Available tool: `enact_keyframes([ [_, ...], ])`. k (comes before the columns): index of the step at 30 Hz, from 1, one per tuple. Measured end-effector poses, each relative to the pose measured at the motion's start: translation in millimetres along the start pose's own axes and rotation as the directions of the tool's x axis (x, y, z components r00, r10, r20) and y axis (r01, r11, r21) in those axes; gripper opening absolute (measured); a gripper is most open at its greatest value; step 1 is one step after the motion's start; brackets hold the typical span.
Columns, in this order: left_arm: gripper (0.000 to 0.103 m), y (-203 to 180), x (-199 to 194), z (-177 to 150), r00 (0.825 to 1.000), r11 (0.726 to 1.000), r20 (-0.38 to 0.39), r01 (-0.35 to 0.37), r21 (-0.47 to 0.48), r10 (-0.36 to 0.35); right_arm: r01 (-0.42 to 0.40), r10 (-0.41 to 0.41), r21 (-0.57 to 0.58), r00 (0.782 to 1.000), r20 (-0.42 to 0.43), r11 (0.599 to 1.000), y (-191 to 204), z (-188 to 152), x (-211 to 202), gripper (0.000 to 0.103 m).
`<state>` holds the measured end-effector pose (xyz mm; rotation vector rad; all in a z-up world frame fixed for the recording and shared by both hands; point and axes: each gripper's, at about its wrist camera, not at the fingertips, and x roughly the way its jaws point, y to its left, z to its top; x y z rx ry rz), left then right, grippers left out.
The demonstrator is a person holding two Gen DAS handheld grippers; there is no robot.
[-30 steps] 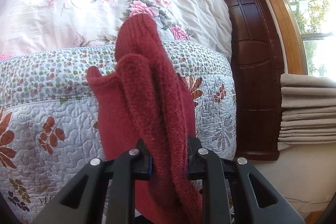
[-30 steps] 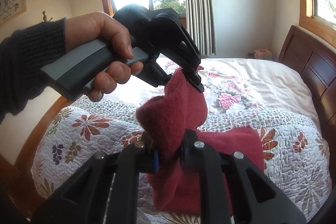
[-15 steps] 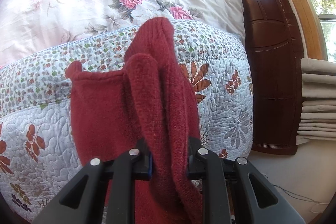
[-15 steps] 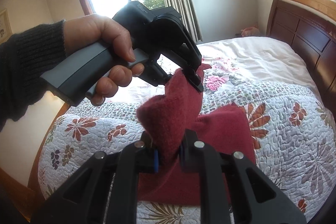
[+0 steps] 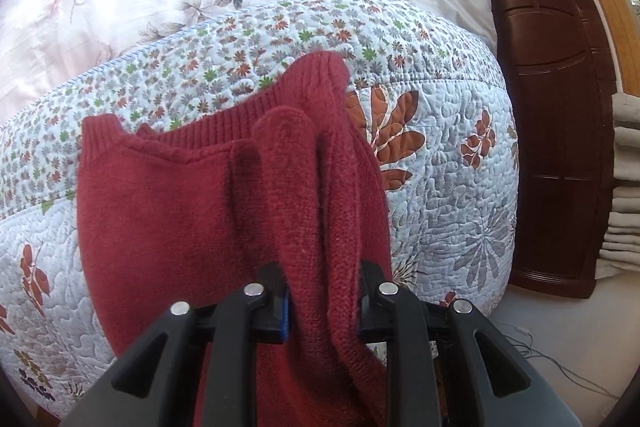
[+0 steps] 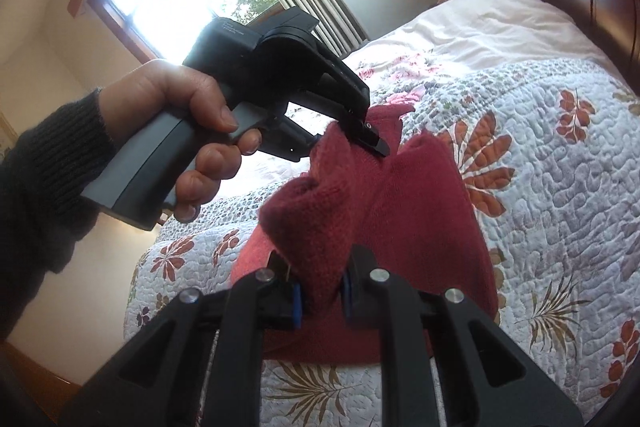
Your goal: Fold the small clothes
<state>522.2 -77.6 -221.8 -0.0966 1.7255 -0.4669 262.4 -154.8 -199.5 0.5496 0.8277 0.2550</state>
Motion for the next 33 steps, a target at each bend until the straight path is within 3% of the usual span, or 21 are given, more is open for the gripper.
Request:
enact_keyframes([
  [5,0.048,-8.2,-3.1,0.8,0.999,0.999,0.040,0.037,-0.013,-0.036,-0.070,0.073,0.098,0.997,-0.036,0.993,-29.0,-8.4,3.3,0.014],
  [7,0.054,-11.7,-15.2,-1.9,0.994,0.998,0.083,0.068,-0.007,-0.067,-0.104,0.112,0.139,0.992,-0.053,0.985,-42.0,-13.3,4.3,0.019],
  [10,0.060,-12.2,-42.6,-14.0,0.981,0.995,0.165,0.095,0.039,-0.101,-0.160,0.181,0.219,0.980,-0.081,0.962,-66.4,-20.4,4.4,0.036],
  [13,0.066,-5.2,-72.8,-42.2,0.961,0.992,0.259,0.076,0.104,-0.101,-0.272,0.320,0.332,0.942,-0.098,0.903,-90.9,-21.6,5.1,0.056],
  [15,0.067,1.9,-87.2,-69.2,0.948,0.988,0.306,0.041,0.152,-0.086,-0.327,0.401,0.404,0.909,-0.111,0.854,-104.1,-18.3,10.7,0.076],
  [20,0.067,27.1,-96.7,-132.5,0.929,0.977,0.362,-0.003,0.214,-0.076,-0.352,0.470,0.428,0.858,-0.209,0.832,-105.9,-1.5,34.2,0.086],
  [24,0.067,56.3,-90.9,-164.1,0.915,0.983,0.382,0.073,0.168,-0.134,-0.337,0.476,0.397,0.814,-0.333,0.854,-99.3,1.8,57.0,0.085],
  [25,0.067,62.6,-88.3,-169.6,0.911,0.983,0.385,0.095,0.155,-0.149,-0.334,0.477,0.391,0.801,-0.361,0.857,-99.2,0.7,60.6,0.079],
  [26,0.067,67.7,-85.0,-175.2,0.909,0.982,0.383,0.117,0.146,-0.165,-0.340,0.480,0.380,0.791,-0.378,0.860,-99.5,0.2,63.2,0.058],
  [27,0.067,71.0,-81.7,-178.4,0.909,0.982,0.378,0.128,0.142,-0.174,-0.335,0.472,0.368,0.788,-0.396,0.868,-101.2,-0.4,63.9,0.051],
  [29,0.067,74.5,-75.9,-185.2,0.907,0.979,0.377,0.144,0.142,-0.188,-0.311,0.441,0.345,0.795,-0.416,0.886,-108.0,0.8,61.8,0.058],
  [30,0.067,75.0,-73.9,-188.3,0.903,0.977,0.380,0.154,0.146,-0.199,-0.285,0.408,0.326,0.811,-0.419,0.901,-112.4,4.3,56.8,0.067],
  [33,0.067,74.9,-68.7,-195.7,0.892,0.972,0.394,0.171,0.159,-0.221,-0.289,0.386,0.295,0.849,-0.361,0.911,-117.9,31.8,42.1,0.072],
])
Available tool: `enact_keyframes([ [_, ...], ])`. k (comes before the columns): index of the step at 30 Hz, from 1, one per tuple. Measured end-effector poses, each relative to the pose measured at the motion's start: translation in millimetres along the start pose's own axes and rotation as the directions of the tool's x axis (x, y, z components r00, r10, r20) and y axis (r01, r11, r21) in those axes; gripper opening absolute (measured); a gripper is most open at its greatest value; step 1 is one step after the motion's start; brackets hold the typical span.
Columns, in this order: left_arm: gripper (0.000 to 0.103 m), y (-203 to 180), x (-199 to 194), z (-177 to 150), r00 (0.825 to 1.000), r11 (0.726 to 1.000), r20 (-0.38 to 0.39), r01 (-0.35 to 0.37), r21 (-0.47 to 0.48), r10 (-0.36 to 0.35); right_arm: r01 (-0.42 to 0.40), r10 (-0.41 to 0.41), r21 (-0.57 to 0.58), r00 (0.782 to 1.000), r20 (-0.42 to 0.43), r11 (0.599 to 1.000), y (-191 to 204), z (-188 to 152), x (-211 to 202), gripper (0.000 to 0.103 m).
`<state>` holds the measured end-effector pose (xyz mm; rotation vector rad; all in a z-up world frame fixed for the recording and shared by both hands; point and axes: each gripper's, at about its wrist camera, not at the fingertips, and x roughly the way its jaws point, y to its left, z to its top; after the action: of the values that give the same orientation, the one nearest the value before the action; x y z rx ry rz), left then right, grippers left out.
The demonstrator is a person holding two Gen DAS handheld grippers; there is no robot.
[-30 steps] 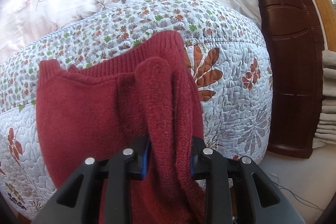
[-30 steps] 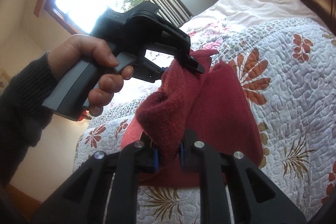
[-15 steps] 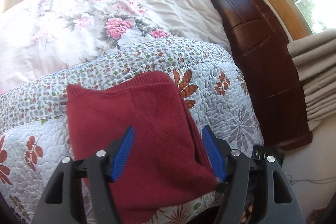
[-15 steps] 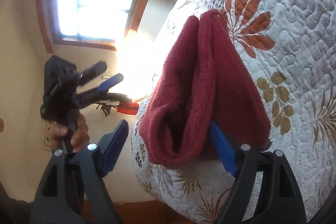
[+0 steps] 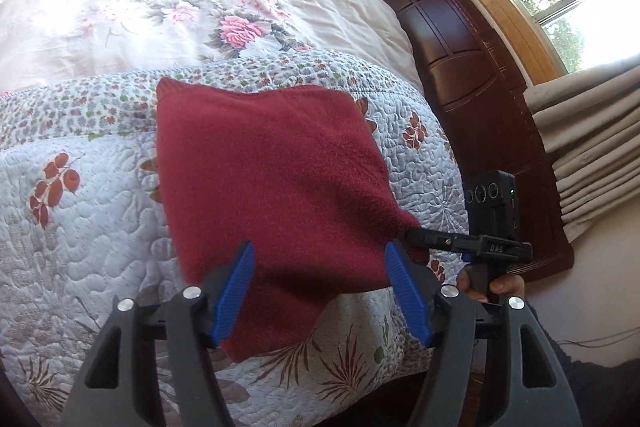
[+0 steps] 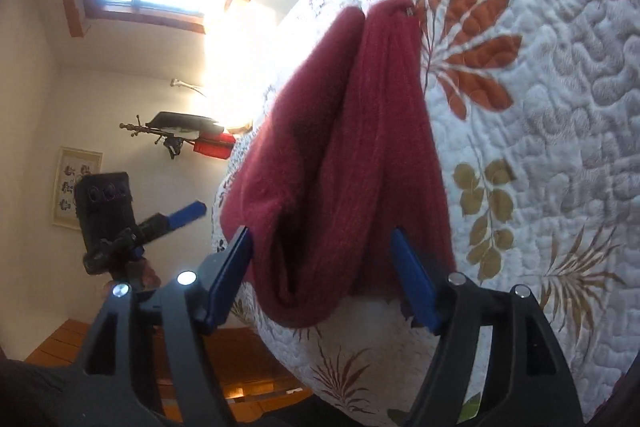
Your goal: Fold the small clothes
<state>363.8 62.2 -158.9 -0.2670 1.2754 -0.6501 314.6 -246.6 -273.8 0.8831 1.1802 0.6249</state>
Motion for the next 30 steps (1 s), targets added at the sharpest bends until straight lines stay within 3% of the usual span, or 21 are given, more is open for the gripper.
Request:
enact_keyframes([
  [3,0.067,1.8,10.9,-9.2,1.000,1.000,-0.024,0.007,-0.011,-0.007,-0.027,0.025,0.026,0.998,0.062,0.999,5.3,34.3,-5.7,0.072],
  [6,0.067,-1.6,19.8,-18.4,0.999,1.000,-0.049,-0.008,0.012,0.009,-0.065,0.064,0.034,0.997,0.033,0.997,12.8,71.6,21.4,0.072],
  [9,0.067,-6.5,20.0,-25.8,0.999,1.000,-0.051,0.003,0.029,-0.002,-0.006,0.008,0.093,1.000,-0.015,0.996,6.9,101.2,56.7,0.069],
  [10,0.067,-6.8,18.1,-27.2,0.999,1.000,-0.051,0.011,0.028,-0.009,-0.003,0.007,0.113,0.999,-0.038,0.994,3.4,107.2,67.7,0.063],
  [11,0.067,-6.6,15.5,-28.8,0.999,0.999,-0.050,0.018,0.028,-0.016,-0.008,0.014,0.128,0.999,-0.049,0.992,1.1,111.9,73.5,0.031],
  [12,0.067,-6.3,12.1,-30.0,0.999,0.999,-0.047,0.024,0.030,-0.022,-0.002,0.008,0.122,0.999,-0.048,0.993,1.3,113.3,72.3,0.010],
  [14,0.067,-4.6,3.8,-31.6,0.998,0.999,-0.036,0.045,0.022,-0.045,-0.001,0.000,0.071,1.000,0.021,0.998,7.9,118.0,53.7,0.008],
  [17,0.067,-1.5,-3.4,-35.1,0.995,0.996,-0.027,0.094,0.005,-0.093,0.052,-0.060,0.097,0.994,0.089,0.994,-17.7,129.8,41.6,0.008],
  [20,0.067,3.4,1.1,-38.6,0.992,0.992,-0.035,0.122,-0.023,-0.123,0.097,-0.104,0.170,0.994,0.031,0.981,-58.4,129.5,65.4,0.010],
  [22,0.067,3.4,2.3,-37.4,0.991,0.991,-0.038,0.130,-0.024,-0.131,0.061,-0.069,0.133,0.996,0.056,0.989,-56.2,119.7,57.3,0.018],
  [24,0.067,-1.3,-0.6,-33.4,0.988,0.988,-0.028,0.154,-0.013,-0.154,0.026,-0.035,0.102,0.996,0.087,0.994,-39.3,110.2,41.4,0.050],
  [26,0.067,-7.9,-4.8,-26.5,0.985,0.985,-0.009,0.173,0.010,-0.173,0.058,-0.062,0.042,0.991,0.116,0.997,-24.9,90.9,20.8,0.051],
  [29,0.067,-8.3,-7.5,-14.9,0.981,0.981,0.019,0.195,0.013,-0.195,0.034,-0.033,-0.010,0.998,0.060,0.999,-12.9,46.7,10.6,0.053],
  [30,0.067,-6.3,-6.5,-11.5,0.979,0.979,0.023,0.204,0.003,-0.204,0.042,-0.041,-0.026,0.999,0.034,0.999,-10.5,30.5,11.2,0.061],
])
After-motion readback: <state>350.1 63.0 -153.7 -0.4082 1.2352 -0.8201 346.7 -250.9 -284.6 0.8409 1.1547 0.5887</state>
